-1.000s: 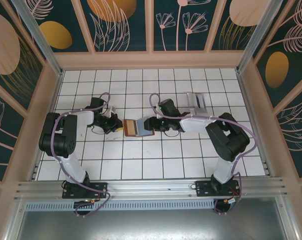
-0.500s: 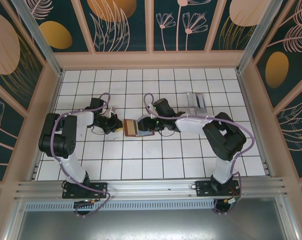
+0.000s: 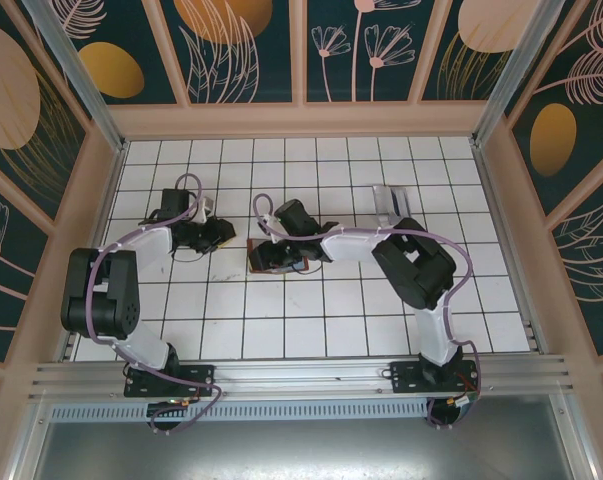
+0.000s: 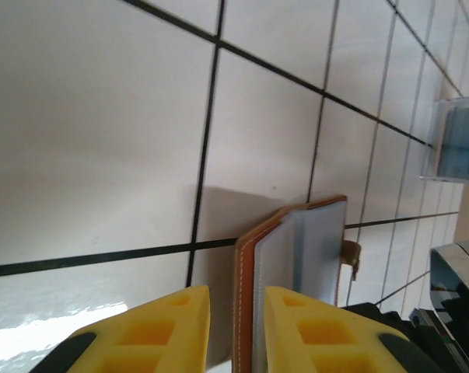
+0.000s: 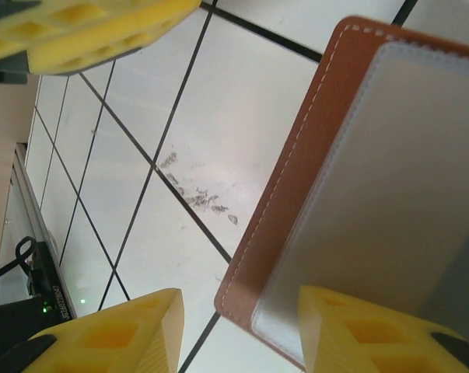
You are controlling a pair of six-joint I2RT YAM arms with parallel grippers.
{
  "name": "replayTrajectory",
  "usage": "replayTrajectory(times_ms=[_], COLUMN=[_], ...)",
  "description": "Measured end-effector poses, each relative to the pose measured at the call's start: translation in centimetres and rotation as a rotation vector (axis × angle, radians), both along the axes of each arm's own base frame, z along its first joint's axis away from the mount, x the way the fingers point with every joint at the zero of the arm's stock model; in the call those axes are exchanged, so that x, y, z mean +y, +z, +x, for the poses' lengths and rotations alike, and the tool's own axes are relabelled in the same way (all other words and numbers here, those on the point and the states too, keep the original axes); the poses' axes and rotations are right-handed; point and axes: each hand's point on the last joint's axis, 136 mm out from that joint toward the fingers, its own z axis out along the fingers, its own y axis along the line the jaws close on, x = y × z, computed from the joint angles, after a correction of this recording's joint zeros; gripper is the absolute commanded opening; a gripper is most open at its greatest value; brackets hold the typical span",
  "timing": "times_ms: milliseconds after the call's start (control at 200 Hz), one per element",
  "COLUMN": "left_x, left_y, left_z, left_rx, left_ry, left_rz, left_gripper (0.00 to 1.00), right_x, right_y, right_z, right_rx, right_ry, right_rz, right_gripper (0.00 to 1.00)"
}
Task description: Put the credit cards into the card holder
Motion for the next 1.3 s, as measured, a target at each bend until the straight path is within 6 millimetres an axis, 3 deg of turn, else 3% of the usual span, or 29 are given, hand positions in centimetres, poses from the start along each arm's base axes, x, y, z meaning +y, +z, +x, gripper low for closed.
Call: replayTrajectory(times_ms=[105, 235, 350, 460, 611, 721, 791, 836, 1021, 1301], left_x=[-0.7, -2.8, -4.6, -5.6, -6.9, -7.1, -6.9, -6.8, -6.7, -6.5], left_y=[0.4, 0.6, 0.9, 2.2, 4.2, 4.2, 3.9, 3.5, 2.3, 2.1], left_z=[0.2, -0.1, -0.5, 0.0, 0.6, 0.5, 0.5, 0.4, 0.1, 0.2], left_rx=[-0.021, -0.040, -0.054, -0.085, -0.137, -0.138, -0.130, -0.120, -0.077, -0.077], left_ry=[-0.006, -0.051, -0.093, -0.106, -0.132, -0.143, -0.143, -0.143, -0.145, -0.136], left_rz=[-0.028, -0.018, -0.007, -0.008, -0.020, -0.004, 0.013, 0.020, 0.033, 0.047], left_gripper=[0.31, 0.32, 0.29, 0.27, 0.29, 0.32, 0.34, 0.35, 0.36, 0.40], right_x=[-1.1, -4.5, -9.2, -14.7, -23.4, -29.9, -32.6, -33.4, -33.6, -35.9], right_y=[1.6, 6.9, 11.6, 13.4, 12.5, 10.9, 10.0, 9.4, 6.6, 4.1], right_z=[1.1, 4.0, 7.4, 10.7, 14.2, 15.6, 16.1, 16.5, 16.7, 17.5], right_rx=[-0.044, -0.165, -0.298, -0.379, -0.388, -0.336, -0.306, -0.293, -0.244, -0.242], right_ry=[-0.029, -0.127, -0.275, -0.460, -0.701, -0.842, -0.885, -0.887, -0.807, -0.787], right_rz=[0.003, 0.042, 0.061, 0.003, -0.160, -0.293, -0.379, -0.427, -0.562, -0.768], right_gripper=[0.48, 0.50, 0.52, 0.60, 0.64, 0.66, 0.71, 0.78, 0.77, 0.76])
